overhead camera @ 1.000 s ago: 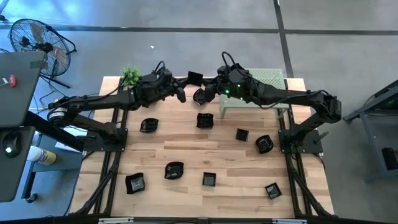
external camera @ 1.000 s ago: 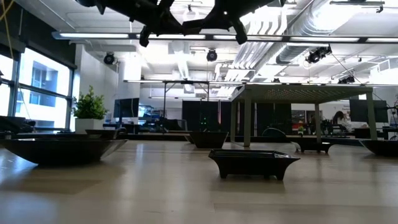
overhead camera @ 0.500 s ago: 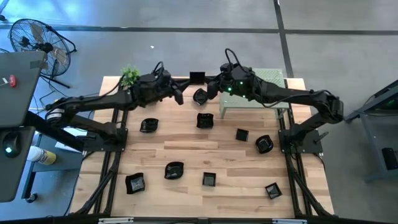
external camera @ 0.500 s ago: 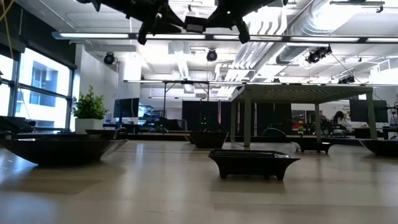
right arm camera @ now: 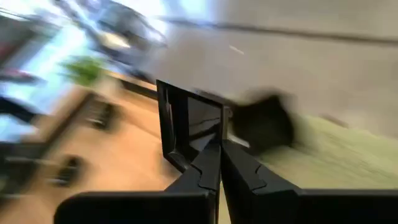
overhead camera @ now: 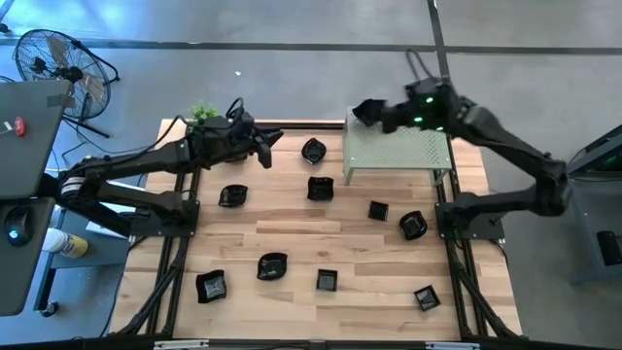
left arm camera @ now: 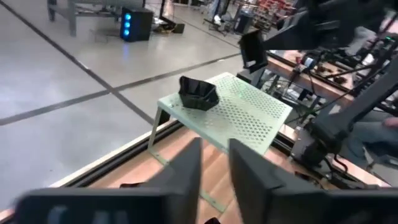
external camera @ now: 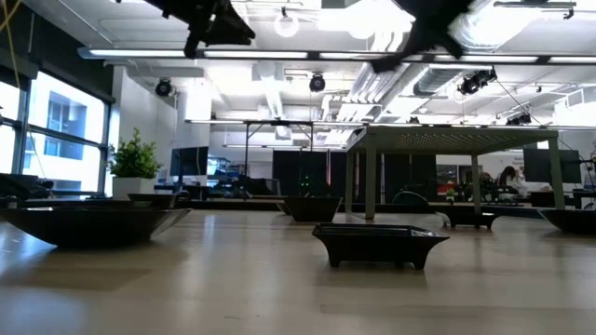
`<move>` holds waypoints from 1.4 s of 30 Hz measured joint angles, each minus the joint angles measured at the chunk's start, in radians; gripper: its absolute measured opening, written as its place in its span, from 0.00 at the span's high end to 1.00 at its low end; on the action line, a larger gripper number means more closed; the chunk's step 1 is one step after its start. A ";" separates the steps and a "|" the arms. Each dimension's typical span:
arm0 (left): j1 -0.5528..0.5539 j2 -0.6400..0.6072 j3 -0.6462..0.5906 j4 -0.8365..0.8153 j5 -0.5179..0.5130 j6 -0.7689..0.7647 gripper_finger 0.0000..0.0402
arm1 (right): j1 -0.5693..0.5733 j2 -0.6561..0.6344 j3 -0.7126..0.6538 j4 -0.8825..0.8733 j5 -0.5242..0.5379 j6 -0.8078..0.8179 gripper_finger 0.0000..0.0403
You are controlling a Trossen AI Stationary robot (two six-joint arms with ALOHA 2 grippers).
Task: Pick & Place Mini shaped plates
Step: Put the square plate on the shelf
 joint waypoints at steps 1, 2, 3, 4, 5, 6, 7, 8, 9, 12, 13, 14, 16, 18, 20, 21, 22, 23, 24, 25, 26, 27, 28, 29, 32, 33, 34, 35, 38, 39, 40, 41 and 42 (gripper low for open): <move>0.000 -0.002 -0.004 0.003 0.010 0.009 0.93 | -0.044 -0.011 0.000 -0.075 0.005 -0.009 0.99; 0.000 -0.003 -0.007 0.000 0.024 0.017 0.96 | -0.086 -0.015 0.000 -0.140 0.008 -0.020 0.99; 0.000 -0.002 -0.007 0.001 0.032 0.018 0.98 | -0.127 -0.015 0.000 -0.187 0.009 -0.030 0.99; 0.000 -0.001 -0.007 0.002 0.036 0.018 0.97 | -0.163 -0.012 0.000 -0.214 0.006 -0.047 0.99; 0.000 0.000 -0.007 0.002 0.036 0.018 0.96 | -0.196 -0.005 0.000 -0.227 0.003 -0.064 0.99; 0.000 0.003 -0.007 0.005 0.036 0.018 0.95 | -0.223 0.004 0.000 -0.233 0.003 -0.081 0.99; 0.000 0.005 -0.007 0.005 0.037 0.018 0.94 | -0.248 0.015 0.000 -0.233 0.003 -0.097 0.99; 0.000 0.006 -0.007 0.002 0.048 0.018 0.94 | -0.271 0.029 0.000 -0.231 0.003 -0.111 0.99; 0.000 0.007 -0.007 0.001 0.057 0.018 0.94 | -0.294 0.044 0.000 -0.230 0.003 -0.126 1.00; 0.000 0.005 -0.007 0.005 0.078 0.017 0.98 | -0.353 0.097 0.000 -0.230 0.000 -0.157 0.99; 0.000 0.005 -0.007 0.005 0.087 0.018 0.99 | -0.367 0.118 0.000 -0.229 -0.007 -0.163 0.99; 0.000 0.006 -0.007 0.003 0.098 0.017 0.99 | -0.379 0.140 0.000 -0.229 -0.016 -0.175 0.99; 0.000 0.006 -0.007 0.003 0.110 0.014 0.99 | -0.400 0.180 0.000 -0.228 -0.040 -0.200 0.99; 0.000 0.006 -0.007 0.003 0.116 0.014 0.99 | -0.421 0.209 0.000 -0.227 -0.062 -0.214 0.99; 0.000 0.006 -0.007 0.002 0.131 0.012 0.99 | -0.440 0.226 0.000 -0.222 -0.071 -0.226 0.99; 0.000 0.006 -0.007 0.002 0.137 0.010 1.00 | -0.442 0.229 0.001 -0.221 -0.077 -0.228 0.99; 0.000 0.006 -0.007 0.001 0.140 0.009 1.00 | -0.442 0.231 0.001 -0.221 -0.080 -0.230 0.99; 0.000 0.006 -0.007 -0.001 0.142 0.009 1.00 | -0.443 0.231 0.002 -0.220 -0.083 -0.230 0.99; 0.000 0.006 -0.007 -0.005 0.142 0.009 1.00 | -0.445 0.231 0.003 -0.219 -0.084 -0.231 0.98; 0.000 0.006 -0.007 -0.009 0.142 0.009 1.00 | -0.445 0.231 0.003 -0.217 -0.088 -0.231 0.98; 0.000 0.006 -0.007 -0.014 0.142 0.009 1.00 | -0.446 0.232 0.003 -0.220 -0.095 -0.231 0.97; 0.000 0.006 -0.007 -0.021 0.144 0.009 1.00 | -0.447 0.232 0.003 -0.223 -0.095 -0.231 0.96; 0.000 0.006 -0.007 -0.022 0.145 0.009 1.00 | -0.447 0.232 0.003 -0.222 -0.097 -0.231 0.95; 0.000 0.006 -0.007 -0.021 0.145 0.009 1.00 | -0.447 0.232 0.003 -0.221 -0.098 -0.231 0.94; 0.000 0.006 -0.007 -0.021 0.145 0.009 1.00 | -0.446 0.232 0.003 -0.222 -0.098 -0.231 0.90; 0.000 0.006 -0.007 -0.021 0.145 0.009 1.00 | -0.446 0.232 0.003 -0.222 -0.098 -0.231 0.89; 0.000 0.006 -0.007 -0.021 0.145 0.009 1.00 | -0.446 0.232 0.003 -0.222 -0.098 -0.231 0.88; 0.000 0.006 -0.007 -0.021 0.144 0.010 1.00 | -0.446 0.232 0.003 -0.222 -0.097 -0.231 0.87; 0.000 0.006 -0.007 -0.024 0.144 0.021 1.00 | -0.446 0.232 0.003 -0.222 -0.098 -0.231 0.84; 0.000 0.006 -0.007 -0.030 0.144 0.022 1.00 | -0.446 0.232 0.003 -0.222 -0.098 -0.231 0.83; 0.000 0.006 -0.007 -0.038 0.144 0.022 1.00 | -0.446 0.232 0.003 -0.222 -0.097 -0.231 0.83; 0.000 0.006 -0.007 -0.047 0.144 0.023 1.00 | -0.446 0.232 0.003 -0.222 -0.097 -0.231 0.83; 0.000 0.006 -0.007 -0.055 0.144 0.023 1.00 | -0.446 0.232 0.003 -0.221 -0.096 -0.231 0.83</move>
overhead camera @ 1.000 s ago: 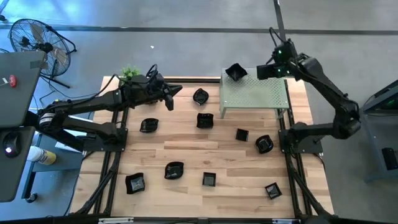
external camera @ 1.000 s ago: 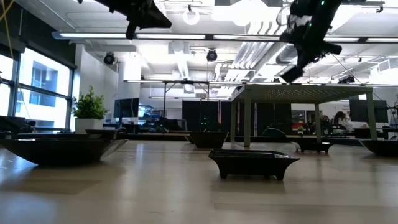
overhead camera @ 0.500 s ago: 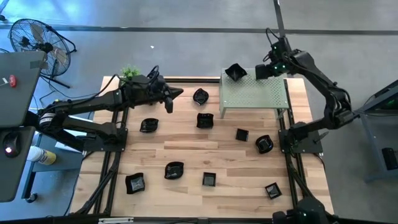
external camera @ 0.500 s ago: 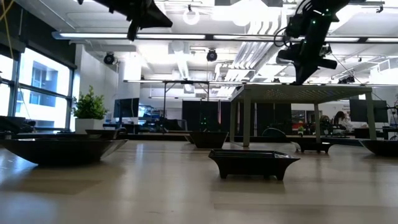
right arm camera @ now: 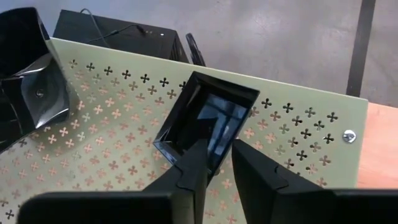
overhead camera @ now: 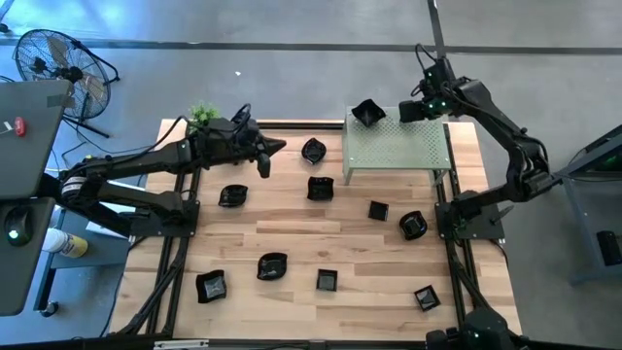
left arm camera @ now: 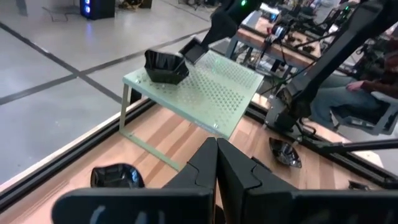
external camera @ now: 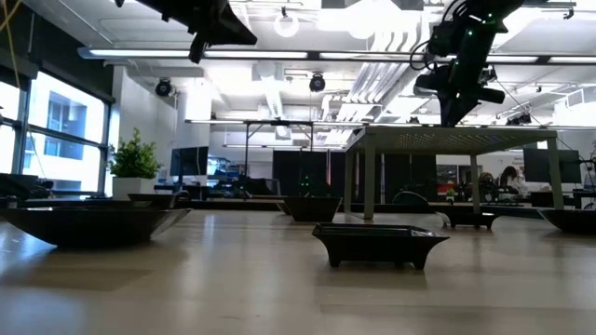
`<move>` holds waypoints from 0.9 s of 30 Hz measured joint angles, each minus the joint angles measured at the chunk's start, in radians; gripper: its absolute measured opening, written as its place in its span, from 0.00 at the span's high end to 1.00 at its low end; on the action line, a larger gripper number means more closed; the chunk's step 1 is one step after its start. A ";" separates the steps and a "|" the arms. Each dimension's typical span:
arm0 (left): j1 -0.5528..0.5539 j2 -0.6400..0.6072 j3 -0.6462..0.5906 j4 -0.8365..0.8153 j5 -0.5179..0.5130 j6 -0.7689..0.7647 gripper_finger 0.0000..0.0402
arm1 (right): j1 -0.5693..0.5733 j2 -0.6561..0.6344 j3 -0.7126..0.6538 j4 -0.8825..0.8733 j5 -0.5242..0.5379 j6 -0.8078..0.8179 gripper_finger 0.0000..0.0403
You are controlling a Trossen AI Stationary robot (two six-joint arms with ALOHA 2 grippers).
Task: Pick & Place Mini shaped plates
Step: Put the square plate on the shelf, then put the leaf-shaped plate on the shelf
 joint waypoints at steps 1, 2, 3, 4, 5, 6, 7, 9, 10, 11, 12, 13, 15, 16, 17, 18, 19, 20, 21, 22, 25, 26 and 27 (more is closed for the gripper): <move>0.000 0.000 0.000 -0.006 0.000 -0.003 1.00 | 0.000 0.000 0.000 0.000 0.001 0.000 0.83; 0.000 0.000 0.000 -0.014 0.000 -0.006 1.00 | 0.000 0.000 0.000 0.000 0.002 0.000 0.83; 0.000 0.000 0.000 -0.021 -0.001 -0.006 1.00 | 0.000 0.000 0.000 0.000 0.003 0.000 0.84; 0.000 0.000 0.000 -0.026 -0.002 -0.007 1.00 | 0.000 0.000 0.000 0.001 0.007 0.001 0.84; 0.000 0.000 0.000 -0.028 -0.002 -0.006 1.00 | 0.000 0.000 0.000 0.004 0.012 0.004 0.85; 0.000 0.000 0.000 -0.027 -0.002 -0.006 1.00 | 0.000 0.000 0.000 0.008 0.019 0.009 0.85; 0.000 0.000 0.000 -0.027 -0.002 -0.006 1.00 | 0.001 0.000 0.000 0.011 0.029 0.017 0.84; 0.000 0.000 0.000 -0.029 -0.003 -0.006 1.00 | 0.003 0.000 0.000 0.010 0.041 0.026 0.82; 0.000 0.000 0.000 -0.029 -0.003 -0.006 1.00 | 0.006 0.000 0.000 0.010 0.045 0.027 0.81; 0.000 0.000 0.000 -0.028 -0.002 -0.006 1.00 | 0.008 0.000 0.000 0.010 0.049 0.027 0.79; 0.000 0.000 0.000 -0.028 -0.002 -0.006 1.00 | 0.009 0.000 0.000 0.009 0.052 0.027 0.78; 0.000 0.000 0.000 -0.029 -0.002 -0.006 1.00 | 0.010 0.000 0.000 0.009 0.055 0.027 0.76; 0.000 0.000 0.000 -0.029 -0.008 -0.006 1.00 | 0.010 0.000 0.000 0.008 0.056 0.027 0.73; 0.000 0.000 0.000 -0.030 -0.012 -0.006 1.00 | 0.010 0.000 0.000 0.008 0.056 0.025 0.72; 0.000 0.000 0.000 -0.031 -0.016 -0.006 1.00 | 0.010 0.000 0.000 0.008 0.056 0.021 0.71; 0.000 0.000 0.000 -0.033 -0.017 -0.006 1.00 | 0.011 0.000 0.000 0.008 0.056 0.012 0.71; 0.000 0.000 0.000 -0.032 -0.018 -0.006 1.00 | 0.015 -0.002 0.000 0.008 0.054 -0.001 0.71; 0.000 0.000 0.000 -0.032 -0.018 -0.006 1.00 | 0.023 -0.006 0.000 0.008 0.045 -0.020 0.72; 0.000 0.000 0.000 -0.032 -0.018 -0.006 1.00 | 0.033 -0.012 0.000 0.007 0.027 -0.042 0.73; 0.000 0.000 0.000 -0.032 -0.019 -0.006 1.00 | 0.046 -0.019 0.008 -0.001 0.007 -0.065 0.75; 0.000 0.000 0.000 -0.031 -0.019 -0.005 1.00 | 0.100 -0.050 0.034 -0.019 -0.052 -0.135 0.84; 0.000 0.000 0.000 -0.032 -0.019 -0.004 1.00 | 0.124 -0.066 0.039 -0.026 -0.076 -0.159 0.88; 0.000 0.002 0.000 -0.031 -0.019 -0.001 1.00 | 0.151 -0.086 0.040 -0.030 -0.103 -0.182 0.92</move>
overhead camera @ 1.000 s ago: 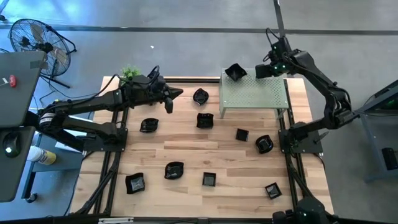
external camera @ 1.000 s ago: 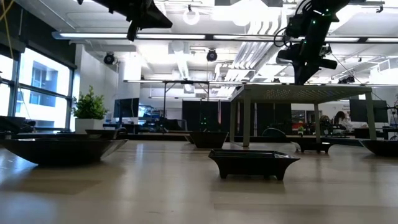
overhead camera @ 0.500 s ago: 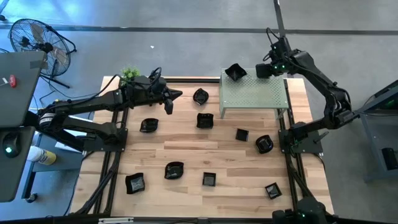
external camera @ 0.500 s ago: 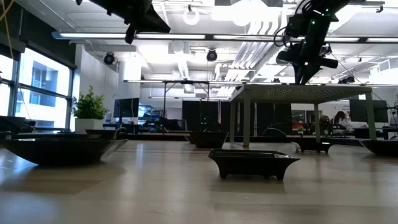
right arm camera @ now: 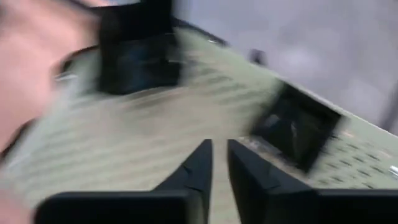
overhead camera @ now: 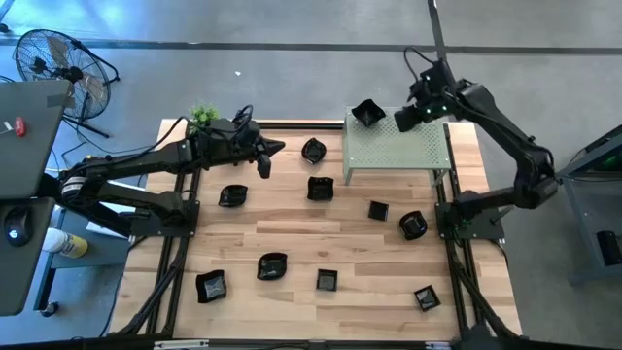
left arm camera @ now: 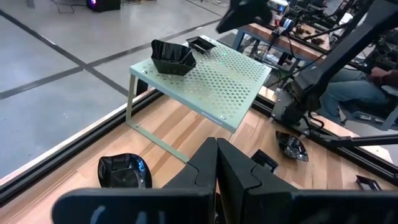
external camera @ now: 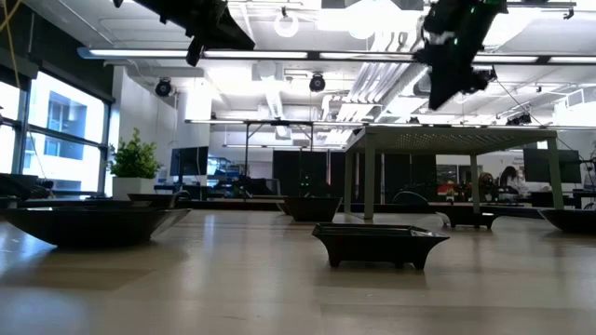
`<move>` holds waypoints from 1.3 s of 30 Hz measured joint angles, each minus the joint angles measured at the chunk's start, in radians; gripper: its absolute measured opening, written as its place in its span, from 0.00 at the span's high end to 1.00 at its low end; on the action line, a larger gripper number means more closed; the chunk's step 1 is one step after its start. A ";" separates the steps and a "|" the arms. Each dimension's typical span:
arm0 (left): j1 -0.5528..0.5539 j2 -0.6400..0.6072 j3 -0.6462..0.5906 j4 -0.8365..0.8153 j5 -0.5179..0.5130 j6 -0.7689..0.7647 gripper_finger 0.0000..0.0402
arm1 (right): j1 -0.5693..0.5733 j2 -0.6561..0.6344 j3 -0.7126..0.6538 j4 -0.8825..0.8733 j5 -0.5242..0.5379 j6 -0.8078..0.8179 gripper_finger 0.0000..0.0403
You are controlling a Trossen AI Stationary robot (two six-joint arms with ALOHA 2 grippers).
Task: Pick & Place Mini shaped plates
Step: Put the leaf-shaped plate on the shelf
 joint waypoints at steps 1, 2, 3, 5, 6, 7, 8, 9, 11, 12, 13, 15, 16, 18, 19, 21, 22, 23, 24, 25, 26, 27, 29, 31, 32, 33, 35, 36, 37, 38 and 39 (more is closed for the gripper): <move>0.000 0.004 0.000 0.003 0.000 0.003 1.00 | 0.031 -0.020 0.000 -0.005 -0.032 -0.024 0.96; 0.000 0.006 0.000 0.004 0.003 0.005 1.00 | 0.065 -0.041 -0.002 -0.014 -0.067 -0.044 0.98; 0.000 0.007 0.000 -0.001 0.008 0.012 1.00 | 0.102 -0.064 -0.011 -0.022 -0.106 -0.062 0.99; 0.000 0.006 0.000 0.005 0.013 0.029 1.00 | 0.180 -0.107 -0.036 -0.063 -0.183 -0.102 0.97; 0.000 0.006 0.000 0.007 0.014 0.035 1.00 | 0.221 -0.128 -0.051 -0.089 -0.207 -0.122 0.96; 0.000 0.006 0.000 0.006 0.015 0.039 1.00 | 0.268 -0.147 -0.068 -0.114 -0.225 -0.141 0.96; 0.000 0.006 0.000 0.006 0.018 0.042 1.00 | 0.316 -0.165 -0.087 -0.133 -0.229 -0.154 0.96; 0.000 0.006 0.000 0.007 0.026 0.049 1.00 | 0.363 -0.180 -0.109 -0.149 -0.227 -0.159 0.96; 0.000 0.006 -0.002 0.017 0.038 0.060 1.00 | 0.449 -0.196 -0.159 -0.168 -0.204 -0.157 0.97; 0.000 0.005 -0.013 0.044 0.044 0.064 1.00 | 0.488 -0.197 -0.187 -0.169 -0.187 -0.152 0.97; 0.000 0.005 -0.032 0.078 0.061 0.064 1.00 | 0.522 -0.197 -0.215 -0.170 -0.173 -0.149 0.97; 0.000 0.005 -0.088 0.166 0.095 0.047 1.00 | 0.576 -0.192 -0.275 -0.164 -0.145 -0.154 0.95; 0.000 0.005 -0.118 0.214 0.109 0.030 1.00 | 0.597 -0.186 -0.302 -0.162 -0.139 -0.161 0.94; -0.001 0.006 -0.178 0.304 0.116 -0.003 1.00 | 0.623 -0.167 -0.355 -0.156 -0.140 -0.169 0.89; -0.001 0.005 -0.204 0.335 0.117 -0.015 1.00 | 0.630 -0.156 -0.377 -0.156 -0.146 -0.176 0.87; -0.001 0.005 -0.248 0.373 0.116 -0.033 1.00 | 0.644 -0.133 -0.420 -0.157 -0.160 -0.205 0.81; 0.000 0.006 -0.264 0.375 0.114 -0.039 1.00 | 0.650 -0.120 -0.435 -0.156 -0.158 -0.227 0.79; 0.000 0.006 -0.274 0.375 0.113 -0.040 1.00 | 0.659 -0.104 -0.450 -0.156 -0.155 -0.254 0.76; 0.000 0.006 -0.282 0.377 0.113 -0.042 1.00 | 0.667 -0.088 -0.461 -0.154 -0.150 -0.280 0.74; 0.000 0.006 -0.286 0.377 0.113 -0.042 1.00 | 0.675 -0.073 -0.470 -0.152 -0.143 -0.310 0.72; 0.000 0.006 -0.287 0.377 0.113 -0.042 1.00 | 0.685 -0.059 -0.477 -0.149 -0.138 -0.341 0.70; 0.000 0.006 -0.287 0.372 0.113 -0.042 1.00 | 0.698 -0.044 -0.482 -0.146 -0.130 -0.371 0.69; 0.000 0.006 -0.287 0.364 0.113 -0.042 1.00 | 0.724 -0.017 -0.493 -0.141 -0.106 -0.429 0.68; 0.000 0.006 -0.288 0.364 0.113 -0.037 1.00 | 0.748 0.008 -0.506 -0.135 -0.084 -0.485 0.68; 0.000 0.006 -0.288 0.364 0.113 -0.034 1.00 | 0.760 0.016 -0.514 -0.127 -0.075 -0.506 0.68; 0.000 0.006 -0.288 0.364 0.113 -0.033 1.00 | 0.769 0.024 -0.522 -0.118 -0.072 -0.526 0.68; 0.000 0.006 -0.288 0.363 0.113 -0.032 1.00 | 0.786 0.038 -0.544 -0.094 -0.067 -0.555 0.69; 0.000 0.006 -0.288 0.362 0.113 -0.031 1.00 | 0.792 0.044 -0.556 -0.085 -0.061 -0.567 0.69; 0.000 0.006 -0.288 0.360 0.113 -0.031 1.00 | 0.797 0.049 -0.564 -0.072 -0.050 -0.575 0.70; 0.000 0.006 -0.288 0.355 0.113 -0.031 1.00 | 0.800 0.053 -0.571 -0.062 -0.036 -0.578 0.70; 0.000 0.006 -0.288 0.352 0.113 -0.031 1.00 | 0.801 0.056 -0.575 -0.053 -0.029 -0.580 0.71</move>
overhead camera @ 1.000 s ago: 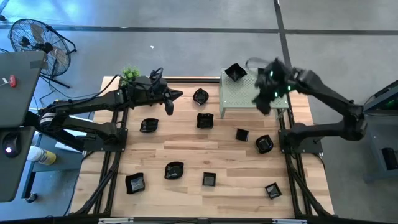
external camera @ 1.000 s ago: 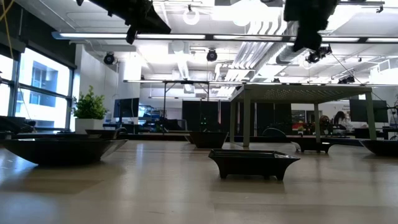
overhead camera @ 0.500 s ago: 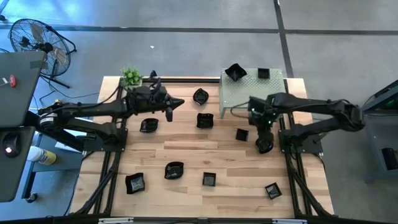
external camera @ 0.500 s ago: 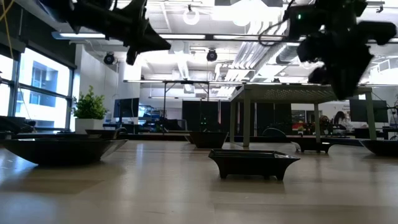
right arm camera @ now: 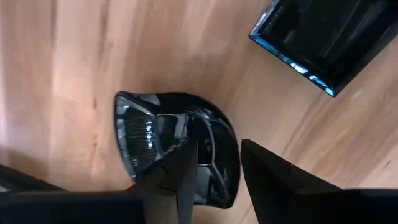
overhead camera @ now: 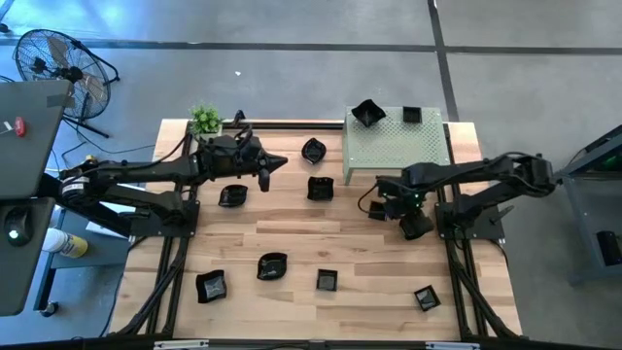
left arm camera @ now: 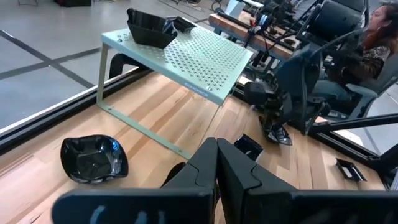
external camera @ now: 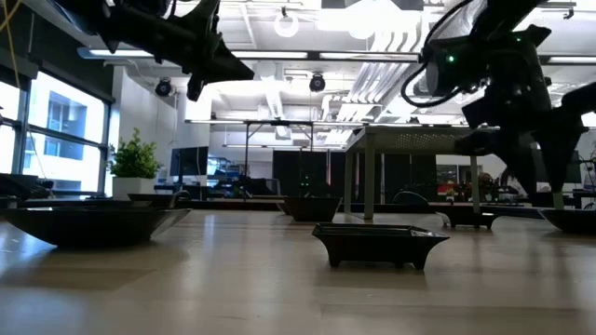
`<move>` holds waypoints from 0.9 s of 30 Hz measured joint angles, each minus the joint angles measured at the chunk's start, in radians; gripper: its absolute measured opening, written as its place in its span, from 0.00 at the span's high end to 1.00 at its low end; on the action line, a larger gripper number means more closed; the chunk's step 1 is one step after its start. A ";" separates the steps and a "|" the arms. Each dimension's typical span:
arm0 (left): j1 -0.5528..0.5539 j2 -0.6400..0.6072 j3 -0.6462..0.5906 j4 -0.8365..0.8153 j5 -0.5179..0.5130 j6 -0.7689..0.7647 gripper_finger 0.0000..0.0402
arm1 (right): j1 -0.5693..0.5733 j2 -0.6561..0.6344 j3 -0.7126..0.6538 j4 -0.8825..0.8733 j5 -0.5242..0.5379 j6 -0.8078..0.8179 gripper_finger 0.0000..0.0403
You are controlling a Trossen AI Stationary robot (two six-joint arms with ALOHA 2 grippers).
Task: Pick & Place Mini shaped plates
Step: Put the leaf-shaped plate on the shelf
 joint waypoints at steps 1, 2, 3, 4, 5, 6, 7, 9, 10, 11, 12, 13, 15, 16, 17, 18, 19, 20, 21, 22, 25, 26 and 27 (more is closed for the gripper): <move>0.000 0.000 0.000 -0.002 0.000 0.000 1.00 | 0.000 0.003 -0.004 0.010 0.004 -0.003 0.71; 0.000 0.000 0.000 -0.003 -0.003 0.000 1.00 | -0.002 0.005 -0.005 0.021 0.005 -0.008 0.72; 0.000 0.000 0.000 -0.006 -0.006 0.000 1.00 | -0.002 0.005 -0.008 0.035 0.005 -0.011 0.73; 0.000 0.000 0.000 -0.011 -0.007 0.000 1.00 | -0.002 0.005 -0.012 0.047 0.005 -0.017 0.73; 0.000 0.000 0.000 -0.015 -0.007 0.000 1.00 | -0.002 0.005 -0.014 0.055 0.004 -0.021 0.74; 0.000 0.000 0.000 -0.019 -0.007 0.000 1.00 | -0.002 0.005 -0.018 0.067 0.004 -0.022 0.75; 0.000 0.000 0.000 -0.020 -0.007 0.000 1.00 | -0.002 0.005 -0.023 0.075 0.004 -0.023 0.75; 0.000 0.000 0.000 -0.023 -0.007 0.000 1.00 | -0.002 0.005 -0.039 0.088 -0.001 -0.027 0.77; 0.000 0.000 0.000 -0.025 -0.007 0.000 1.00 | -0.002 0.005 -0.049 0.088 -0.006 -0.035 0.78; 0.000 0.000 0.000 -0.025 -0.008 0.000 1.00 | -0.002 0.005 -0.058 0.088 -0.007 -0.042 0.79; 0.000 0.000 0.000 -0.026 -0.008 0.000 1.00 | -0.002 0.005 -0.067 0.085 -0.007 -0.048 0.79; 0.000 0.000 0.000 -0.028 -0.008 0.000 1.00 | -0.002 0.005 -0.075 0.084 -0.007 -0.049 0.80; 0.000 0.000 0.000 -0.036 -0.008 0.000 1.00 | -0.002 0.005 -0.083 0.081 -0.007 -0.049 0.81; 0.000 0.000 0.000 -0.040 -0.008 0.000 1.00 | -0.002 0.005 -0.085 0.080 -0.008 -0.049 0.81; 0.000 0.000 0.000 -0.041 -0.008 0.000 1.00 | -0.002 0.005 -0.087 0.081 -0.009 -0.049 0.81; 0.000 0.000 0.000 -0.042 -0.008 0.000 1.00 | -0.002 0.005 -0.089 0.081 -0.015 -0.048 0.82; 0.000 0.000 0.000 -0.043 -0.008 0.000 1.00 | -0.002 0.005 -0.090 0.081 -0.022 -0.046 0.83; 0.000 0.000 0.000 -0.043 -0.008 0.000 1.00 | -0.002 0.005 -0.091 0.081 -0.032 -0.042 0.84; 0.000 0.000 0.000 -0.043 -0.008 0.000 1.00 | -0.002 0.005 -0.093 0.081 -0.042 -0.037 0.85; 0.000 0.000 0.000 -0.043 -0.008 0.000 1.00 | -0.002 0.005 -0.095 0.080 -0.048 -0.030 0.87; 0.000 0.000 0.000 -0.043 -0.008 0.000 1.00 | -0.002 0.005 -0.095 0.084 -0.048 -0.012 0.92; 0.000 0.000 0.000 -0.043 -0.008 0.000 1.00 | -0.002 0.005 -0.095 0.086 -0.040 -0.002 0.93; 0.000 0.000 0.000 -0.043 -0.008 0.000 1.00 | -0.002 0.005 -0.095 0.088 -0.028 0.005 0.94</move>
